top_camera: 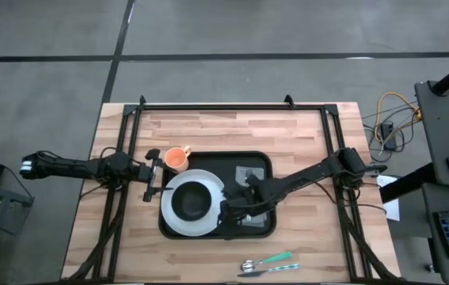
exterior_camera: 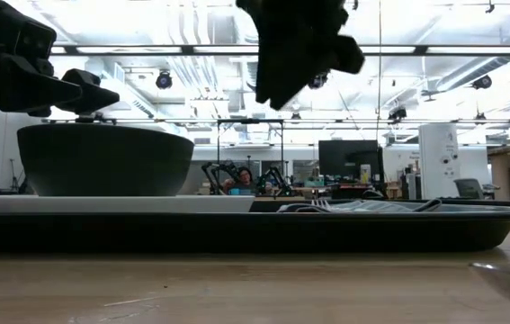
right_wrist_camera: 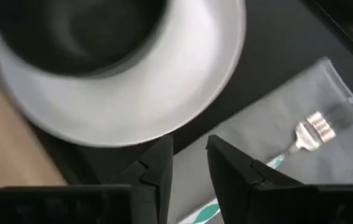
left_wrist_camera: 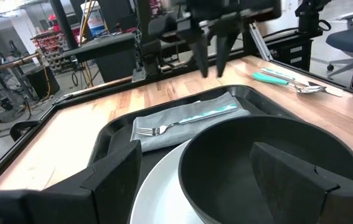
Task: Set up tray
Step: Put the blue spoon on the left side of the blue patterned fork of the gray napkin
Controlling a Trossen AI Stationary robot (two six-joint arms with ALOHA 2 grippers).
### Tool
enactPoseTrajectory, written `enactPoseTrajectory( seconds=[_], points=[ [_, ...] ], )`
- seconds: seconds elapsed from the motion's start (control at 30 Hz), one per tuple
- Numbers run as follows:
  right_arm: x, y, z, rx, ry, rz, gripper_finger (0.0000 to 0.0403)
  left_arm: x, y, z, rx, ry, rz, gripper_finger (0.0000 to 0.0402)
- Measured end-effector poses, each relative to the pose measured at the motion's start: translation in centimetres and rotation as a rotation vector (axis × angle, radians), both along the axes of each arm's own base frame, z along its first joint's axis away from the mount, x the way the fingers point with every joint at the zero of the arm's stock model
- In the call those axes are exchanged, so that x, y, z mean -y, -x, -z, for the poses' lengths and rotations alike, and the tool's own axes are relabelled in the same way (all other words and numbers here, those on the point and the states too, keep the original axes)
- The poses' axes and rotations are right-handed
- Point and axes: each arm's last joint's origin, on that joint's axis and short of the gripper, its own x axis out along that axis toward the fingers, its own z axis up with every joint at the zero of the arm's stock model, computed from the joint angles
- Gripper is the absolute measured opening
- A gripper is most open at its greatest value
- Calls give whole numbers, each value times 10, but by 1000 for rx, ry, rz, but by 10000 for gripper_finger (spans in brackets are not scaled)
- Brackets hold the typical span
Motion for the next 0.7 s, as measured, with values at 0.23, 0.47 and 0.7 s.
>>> enactPoseTrajectory(
  seconds=[0.23, 0.47, 0.7],
  points=[
    [-21, 6, -4, -35, 13, -231, 84, 0, 0, 0, 0, 0, -1, 279],
    [-37, 13, -3, -71, 8, -367, 75, 0, 0, 0, 0, 0, -1, 280],
    [-52, 23, 5, -114, -18, -487, 81, 0, 0, 0, 0, 0, -1, 280]
  ],
)
